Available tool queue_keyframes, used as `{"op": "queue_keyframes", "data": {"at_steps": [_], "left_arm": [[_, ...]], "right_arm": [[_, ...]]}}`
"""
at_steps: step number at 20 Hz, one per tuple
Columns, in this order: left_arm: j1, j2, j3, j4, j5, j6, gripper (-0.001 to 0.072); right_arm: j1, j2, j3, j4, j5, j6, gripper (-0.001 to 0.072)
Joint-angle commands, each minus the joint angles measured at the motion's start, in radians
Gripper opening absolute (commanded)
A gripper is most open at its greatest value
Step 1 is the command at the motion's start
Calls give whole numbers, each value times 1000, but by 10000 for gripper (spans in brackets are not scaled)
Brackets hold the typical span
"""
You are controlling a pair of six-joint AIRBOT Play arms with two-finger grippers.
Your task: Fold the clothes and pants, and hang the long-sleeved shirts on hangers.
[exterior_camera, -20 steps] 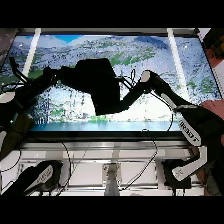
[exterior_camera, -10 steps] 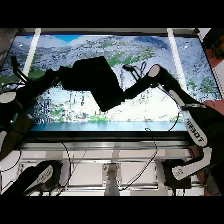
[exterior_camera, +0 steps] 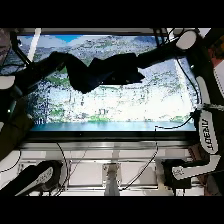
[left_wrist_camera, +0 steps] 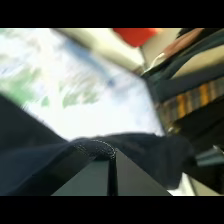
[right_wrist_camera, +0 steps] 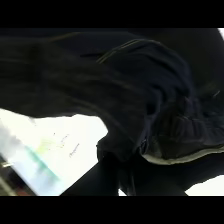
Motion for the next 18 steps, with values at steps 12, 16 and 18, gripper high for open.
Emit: {"op": "queue_keyframes", "data": {"at_steps": [12,16,18], "left_arm": [[-36,-225,507,-113,48,-59,11],[-37,-290,581,-113,49,-59,11],[-37,-334,620,-113,49,-58,11]], "right_arm": [[-16,26,168,-168,-72,97,23],[-16,8,134,-166,-409,98,22],[-16,-22,133,-158,-607,98,22]]}}
